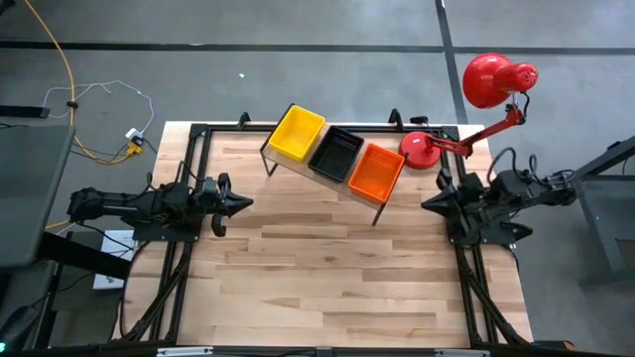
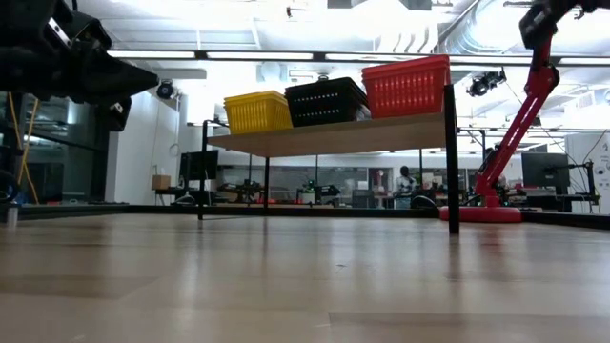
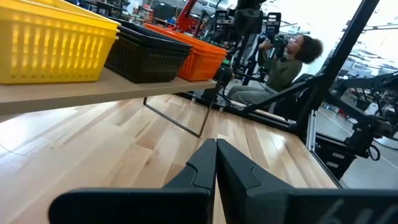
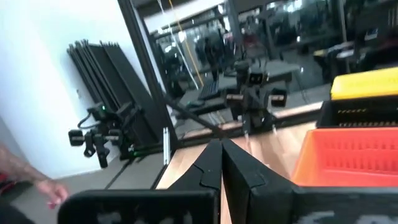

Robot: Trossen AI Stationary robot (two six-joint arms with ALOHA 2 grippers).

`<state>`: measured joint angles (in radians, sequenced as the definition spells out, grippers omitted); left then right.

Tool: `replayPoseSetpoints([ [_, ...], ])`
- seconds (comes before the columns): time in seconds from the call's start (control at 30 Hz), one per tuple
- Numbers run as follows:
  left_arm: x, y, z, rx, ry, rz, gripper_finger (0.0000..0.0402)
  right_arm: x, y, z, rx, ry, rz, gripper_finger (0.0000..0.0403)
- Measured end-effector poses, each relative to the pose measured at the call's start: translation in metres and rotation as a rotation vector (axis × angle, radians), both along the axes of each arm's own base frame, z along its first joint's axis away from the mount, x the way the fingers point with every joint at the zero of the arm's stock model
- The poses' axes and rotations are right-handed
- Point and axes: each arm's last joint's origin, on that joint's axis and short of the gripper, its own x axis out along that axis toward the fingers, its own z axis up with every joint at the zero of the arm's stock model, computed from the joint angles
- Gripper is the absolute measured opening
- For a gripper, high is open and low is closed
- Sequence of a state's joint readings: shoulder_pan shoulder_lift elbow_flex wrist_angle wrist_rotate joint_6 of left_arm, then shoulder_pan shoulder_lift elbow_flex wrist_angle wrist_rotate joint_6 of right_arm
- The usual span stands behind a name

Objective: Stack baskets on shelf by color
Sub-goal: Return to Home Position

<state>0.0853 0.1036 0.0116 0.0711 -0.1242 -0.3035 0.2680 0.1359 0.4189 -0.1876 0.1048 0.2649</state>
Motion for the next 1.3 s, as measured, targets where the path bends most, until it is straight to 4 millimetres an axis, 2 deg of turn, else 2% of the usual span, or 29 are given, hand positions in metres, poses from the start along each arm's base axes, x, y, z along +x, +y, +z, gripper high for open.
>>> replayPoseSetpoints([
  [0.13, 0.0, 0.0, 0.0, 0.0, 0.0, 0.0, 0.0, -0.015, -0.004, -0.009, 0.018, -0.075, -0.013, 0.0],
  [0.37, 0.0, 0.0, 0.0, 0.0, -0.001, 0.001, 0.0, -0.009, -0.003, -0.018, -0.05, -0.044, -0.035, 0.0],
  [0.5, 0.0, 0.0, 0.0, 0.0, 0.0, 0.0, 0.0, -0.005, -0.002, -0.024, -0.041, -0.09, -0.018, 0.0],
  [0.8, 0.0, 0.0, 0.0, 0.0, 0.001, 0.0, 0.0, 0.013, 0.001, -0.064, -0.017, -0.069, -0.031, 0.0],
  [0.93, 0.0, 0.0, 0.0, 0.0, 0.001, 0.0, 0.0, 0.017, -0.004, -0.071, -0.015, -0.059, -0.079, 0.0],
  [1.3, 0.0, 0.0, 0.0, 0.0, 0.0, -0.001, 0.0001, 0.02, -0.014, -0.079, -0.02, -0.029, -0.018, 0.0],
])
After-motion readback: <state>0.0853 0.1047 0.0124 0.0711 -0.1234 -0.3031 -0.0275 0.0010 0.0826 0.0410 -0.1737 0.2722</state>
